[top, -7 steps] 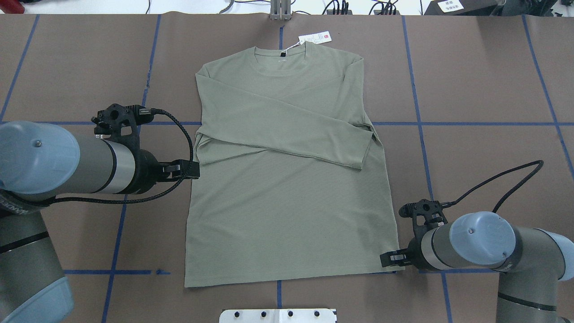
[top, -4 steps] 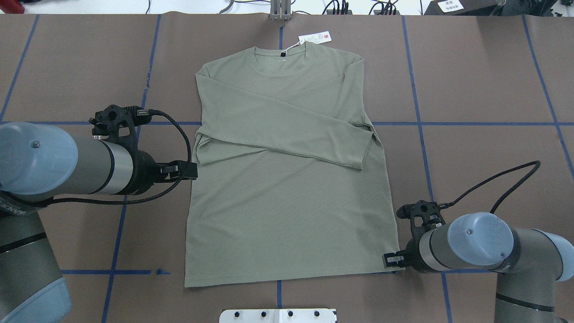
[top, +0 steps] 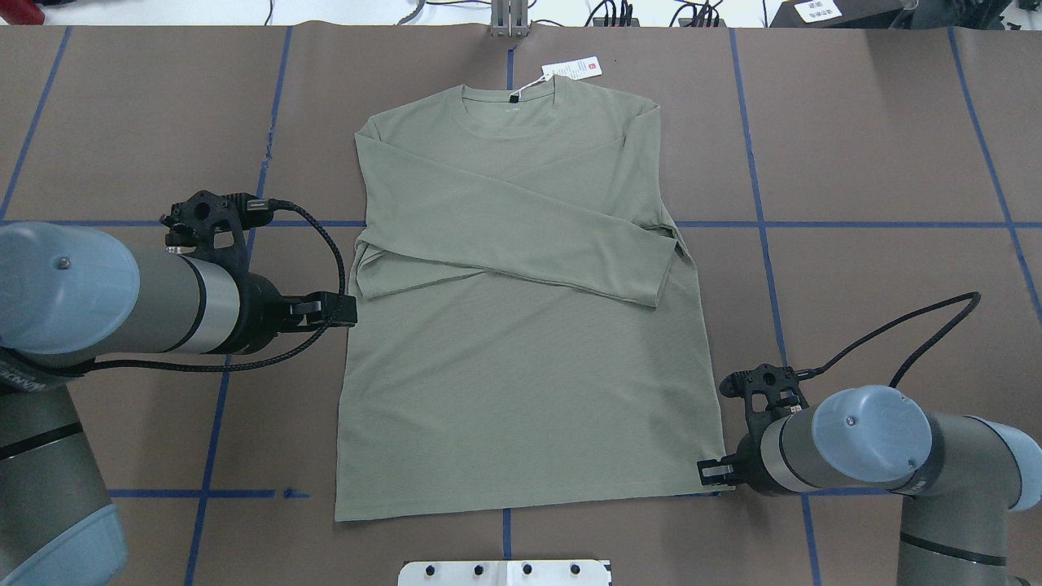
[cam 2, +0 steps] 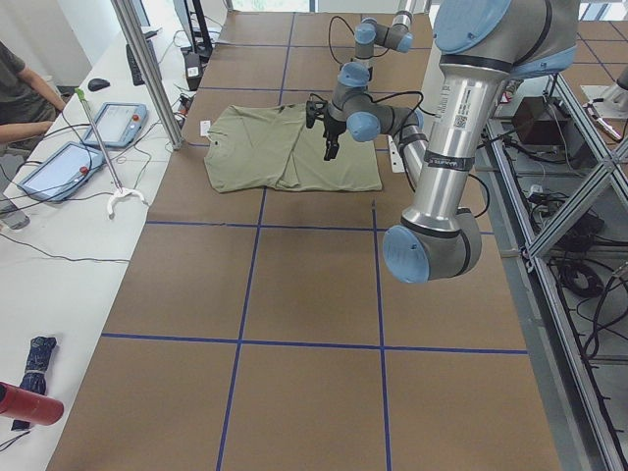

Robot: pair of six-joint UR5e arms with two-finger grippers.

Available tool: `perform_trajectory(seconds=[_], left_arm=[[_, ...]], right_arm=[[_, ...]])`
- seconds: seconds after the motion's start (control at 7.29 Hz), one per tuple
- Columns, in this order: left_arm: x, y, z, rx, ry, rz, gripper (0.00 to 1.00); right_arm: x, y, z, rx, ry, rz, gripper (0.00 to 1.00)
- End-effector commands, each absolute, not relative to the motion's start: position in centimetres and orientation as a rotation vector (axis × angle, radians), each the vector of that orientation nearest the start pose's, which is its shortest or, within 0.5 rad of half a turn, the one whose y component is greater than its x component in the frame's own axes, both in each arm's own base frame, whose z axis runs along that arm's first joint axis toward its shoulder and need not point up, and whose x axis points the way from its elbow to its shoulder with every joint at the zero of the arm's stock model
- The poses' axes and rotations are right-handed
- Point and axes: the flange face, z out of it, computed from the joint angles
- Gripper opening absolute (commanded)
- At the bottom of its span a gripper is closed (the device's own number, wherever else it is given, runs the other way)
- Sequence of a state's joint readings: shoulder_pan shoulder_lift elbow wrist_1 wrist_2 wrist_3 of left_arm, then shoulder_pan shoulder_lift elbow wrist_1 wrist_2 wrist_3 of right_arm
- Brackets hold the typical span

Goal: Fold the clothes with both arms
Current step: 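Move both grippers along the shirt sides toward the hem nearest the robot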

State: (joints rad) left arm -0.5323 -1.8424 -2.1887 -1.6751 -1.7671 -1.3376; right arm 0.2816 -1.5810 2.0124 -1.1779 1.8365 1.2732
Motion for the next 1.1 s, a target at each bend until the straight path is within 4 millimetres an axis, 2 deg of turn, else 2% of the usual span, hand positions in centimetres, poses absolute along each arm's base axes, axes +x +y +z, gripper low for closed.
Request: perform_trajectory(seconds=[0.0, 0.41, 0.55, 0.69, 0.96], left_arm=[[36.7, -34.8, 23.3, 0.208, 0.997, -0.174, 1.0], [37.0, -35.0, 23.6, 0.202, 0.989, -0.178, 1.0], [37.2, -34.6, 24.9, 0.188, 0.967, -0.184, 1.0], [37.3, -34.1, 26.2, 0.163, 0.952, -0.205, 1.0], [43.6, -26.4, 26.5, 0.029, 0.959, -0.212, 1.0]], right_arm=[[-44.1, -23.9, 41.6, -0.007, -0.858, -0.126, 0.0], [-43.8, -24.0, 40.6, -0.001, -0.882, -0.125, 0.0], [-43.5, -23.9, 40.0, -0.01, -0.9, -0.131, 0.0], [-42.7, -23.8, 38.3, -0.005, -0.933, -0.136, 0.0], [-40.8, -24.7, 36.4, -0.002, -0.975, -0.079, 0.0]])
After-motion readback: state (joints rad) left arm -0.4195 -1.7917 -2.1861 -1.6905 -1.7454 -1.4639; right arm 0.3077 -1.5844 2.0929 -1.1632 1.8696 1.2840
